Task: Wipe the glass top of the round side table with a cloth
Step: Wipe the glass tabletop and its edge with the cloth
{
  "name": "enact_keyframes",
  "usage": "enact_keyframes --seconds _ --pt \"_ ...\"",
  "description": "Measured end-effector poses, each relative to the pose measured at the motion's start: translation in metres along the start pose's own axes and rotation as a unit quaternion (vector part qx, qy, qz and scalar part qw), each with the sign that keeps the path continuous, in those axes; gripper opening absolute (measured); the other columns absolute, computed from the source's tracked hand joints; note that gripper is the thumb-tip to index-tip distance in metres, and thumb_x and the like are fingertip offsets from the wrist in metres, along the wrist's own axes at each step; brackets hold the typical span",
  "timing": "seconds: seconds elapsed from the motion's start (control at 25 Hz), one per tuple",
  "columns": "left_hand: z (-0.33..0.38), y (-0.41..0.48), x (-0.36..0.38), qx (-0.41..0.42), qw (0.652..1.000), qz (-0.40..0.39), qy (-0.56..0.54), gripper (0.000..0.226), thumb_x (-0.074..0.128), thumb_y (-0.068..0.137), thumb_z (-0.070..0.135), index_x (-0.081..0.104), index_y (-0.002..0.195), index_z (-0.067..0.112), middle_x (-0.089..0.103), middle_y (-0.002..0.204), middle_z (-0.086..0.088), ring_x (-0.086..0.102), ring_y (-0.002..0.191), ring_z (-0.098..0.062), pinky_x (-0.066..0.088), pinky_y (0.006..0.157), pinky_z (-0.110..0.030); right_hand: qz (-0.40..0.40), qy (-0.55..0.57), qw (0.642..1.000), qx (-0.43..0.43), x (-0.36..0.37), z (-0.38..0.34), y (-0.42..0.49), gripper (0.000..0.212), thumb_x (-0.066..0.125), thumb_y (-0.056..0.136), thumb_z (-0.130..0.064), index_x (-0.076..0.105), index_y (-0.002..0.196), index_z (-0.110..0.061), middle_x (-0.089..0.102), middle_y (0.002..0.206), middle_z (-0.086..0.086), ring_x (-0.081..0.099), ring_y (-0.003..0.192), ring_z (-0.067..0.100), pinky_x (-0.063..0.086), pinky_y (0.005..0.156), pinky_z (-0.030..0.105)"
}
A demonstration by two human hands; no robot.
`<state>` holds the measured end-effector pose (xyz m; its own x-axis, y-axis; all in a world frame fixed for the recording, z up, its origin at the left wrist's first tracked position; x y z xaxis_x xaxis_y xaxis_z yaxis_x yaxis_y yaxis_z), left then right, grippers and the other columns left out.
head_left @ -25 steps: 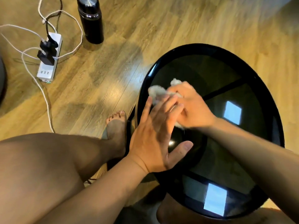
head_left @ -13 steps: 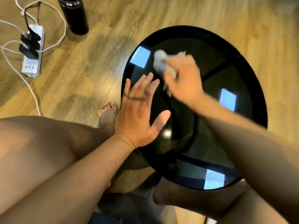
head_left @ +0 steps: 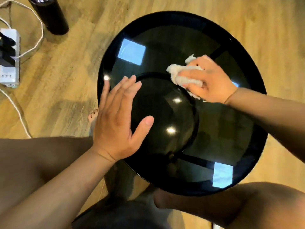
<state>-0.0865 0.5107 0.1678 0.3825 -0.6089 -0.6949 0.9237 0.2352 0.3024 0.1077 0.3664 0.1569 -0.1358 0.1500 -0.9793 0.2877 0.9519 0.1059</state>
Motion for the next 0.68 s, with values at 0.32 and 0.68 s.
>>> enact_keyframes --seconds 0.32,0.68 --pt "-0.004 0.005 0.004 -0.008 1.0 -0.007 -0.006 0.063 0.044 0.088 0.041 0.044 0.137 0.001 0.047 0.146 -0.014 0.038 0.142 -0.03 0.014 0.12 -0.059 0.11 0.014 0.955 0.276 -0.026 0.15 0.08 0.029 0.046 0.096 -0.042 0.064 0.116 -0.032 0.068 0.106 0.002 0.067 0.089 0.02 0.056 0.075 0.034" --pt "-0.004 0.007 0.004 -0.019 0.999 -0.025 0.021 0.06 0.042 0.091 0.042 0.043 0.139 0.006 0.046 0.147 -0.013 0.038 0.141 -0.027 0.012 0.121 -0.057 0.064 0.124 0.974 0.181 0.001 -0.134 -0.042 0.023 0.063 0.084 -0.042 0.064 0.106 -0.036 0.062 0.098 0.003 0.058 0.101 0.027 0.046 0.081 0.043"
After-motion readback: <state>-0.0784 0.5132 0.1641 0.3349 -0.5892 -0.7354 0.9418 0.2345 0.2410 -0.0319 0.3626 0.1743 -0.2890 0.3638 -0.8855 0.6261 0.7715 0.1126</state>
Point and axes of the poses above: each hand's wrist, its own y-axis towards the middle knuckle, its own x-axis out of the palm, z = x × y, the point moved 8 cm from there along y, towards the middle knuckle
